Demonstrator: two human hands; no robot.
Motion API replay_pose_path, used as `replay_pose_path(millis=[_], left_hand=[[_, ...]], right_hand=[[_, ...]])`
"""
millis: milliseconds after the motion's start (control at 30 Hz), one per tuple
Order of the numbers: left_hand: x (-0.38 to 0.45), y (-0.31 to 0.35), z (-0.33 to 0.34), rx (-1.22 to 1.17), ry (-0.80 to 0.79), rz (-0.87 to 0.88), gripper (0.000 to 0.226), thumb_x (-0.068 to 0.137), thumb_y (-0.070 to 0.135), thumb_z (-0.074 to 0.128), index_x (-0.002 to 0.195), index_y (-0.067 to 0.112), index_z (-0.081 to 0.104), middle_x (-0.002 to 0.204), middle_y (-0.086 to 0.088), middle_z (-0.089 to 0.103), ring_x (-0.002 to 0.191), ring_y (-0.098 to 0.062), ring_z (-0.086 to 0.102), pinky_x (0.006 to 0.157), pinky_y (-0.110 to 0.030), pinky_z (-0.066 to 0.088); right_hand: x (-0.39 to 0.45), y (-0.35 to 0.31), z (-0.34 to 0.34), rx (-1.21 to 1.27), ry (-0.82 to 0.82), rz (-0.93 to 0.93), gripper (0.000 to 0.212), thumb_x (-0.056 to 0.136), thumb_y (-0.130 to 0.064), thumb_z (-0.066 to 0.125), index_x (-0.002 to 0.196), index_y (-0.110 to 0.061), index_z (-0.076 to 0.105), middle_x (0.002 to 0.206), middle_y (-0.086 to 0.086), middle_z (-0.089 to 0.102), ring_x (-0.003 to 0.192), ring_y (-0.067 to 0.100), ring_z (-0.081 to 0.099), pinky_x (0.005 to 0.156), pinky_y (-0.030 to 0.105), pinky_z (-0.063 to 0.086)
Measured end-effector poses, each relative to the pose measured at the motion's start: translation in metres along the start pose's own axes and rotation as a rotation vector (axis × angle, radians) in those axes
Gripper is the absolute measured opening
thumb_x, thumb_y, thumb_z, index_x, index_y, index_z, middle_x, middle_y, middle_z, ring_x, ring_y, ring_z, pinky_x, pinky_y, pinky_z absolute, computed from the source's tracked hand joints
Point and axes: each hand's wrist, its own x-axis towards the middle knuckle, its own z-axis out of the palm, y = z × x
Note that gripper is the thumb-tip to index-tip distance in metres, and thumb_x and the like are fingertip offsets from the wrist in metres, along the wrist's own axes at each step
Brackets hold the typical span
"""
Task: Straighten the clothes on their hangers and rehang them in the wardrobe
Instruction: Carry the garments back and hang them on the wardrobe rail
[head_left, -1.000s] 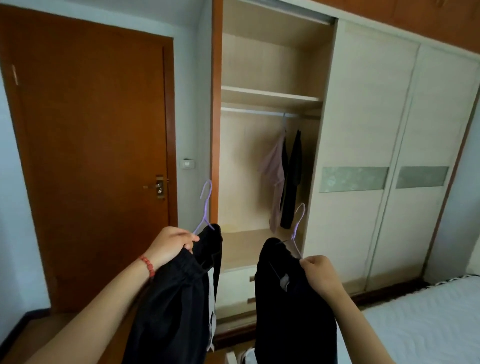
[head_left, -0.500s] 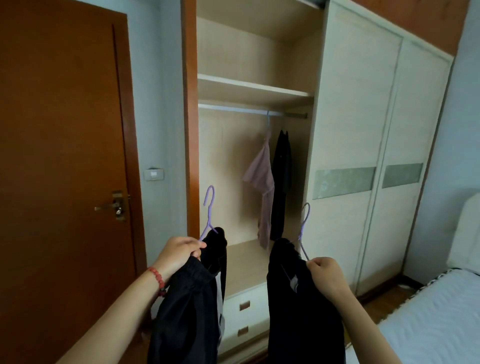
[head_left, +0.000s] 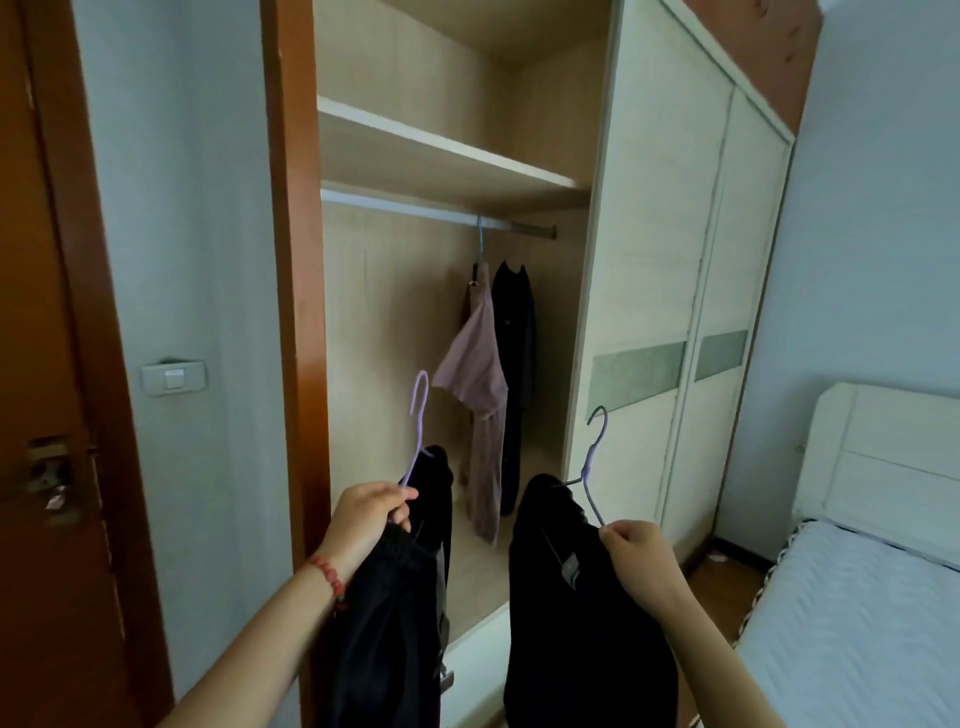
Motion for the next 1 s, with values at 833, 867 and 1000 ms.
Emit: replay_pose_path(millis=[833,867,1000], left_hand=[[0.236,-0.025,-0.006,-0.317,0.057,-0.062,0.021,0.088,-0.003,0.046,0.073,-0.001,0.061,0.032,0.005,0.049,0.04,-0.01,0.048,0.047,-0.017,0.04],[0.24,-0.025,-0.007,-0.312,0.062,-0.052,0.02,0.087,-0.002,0.047,0.075,-0.001,0.062,0.034,0.006,0.05,0.046,-0.014,0.047,0.052,-0.019,0.038],[0.25,-0.023,-0.008,-0.28,0.105,-0.009,0.02,0.086,-0.002,0.05,0.073,0.003,0.065,0.053,-0.004,0.056,0.06,-0.018,0.047,0.063,-0.023,0.038]], right_hand=[[0.199,-0.071,0.095,-0.027,-0.034,-0.043,0.028,0.092,-0.017,0.046,0.087,-0.002,0.069,0.077,0.006,0.064,0.077,0.022,0.06,0.075,0.036,0.047],[0.202,-0.073,0.099,-0.032,-0.023,-0.043,0.029,0.092,-0.018,0.047,0.086,0.0,0.068,0.075,0.007,0.063,0.074,0.021,0.058,0.073,0.035,0.046],[0.206,-0.085,0.111,-0.054,0.033,-0.079,0.032,0.091,-0.017,0.047,0.082,0.009,0.063,0.068,0.01,0.055,0.063,0.017,0.048,0.063,0.029,0.037]])
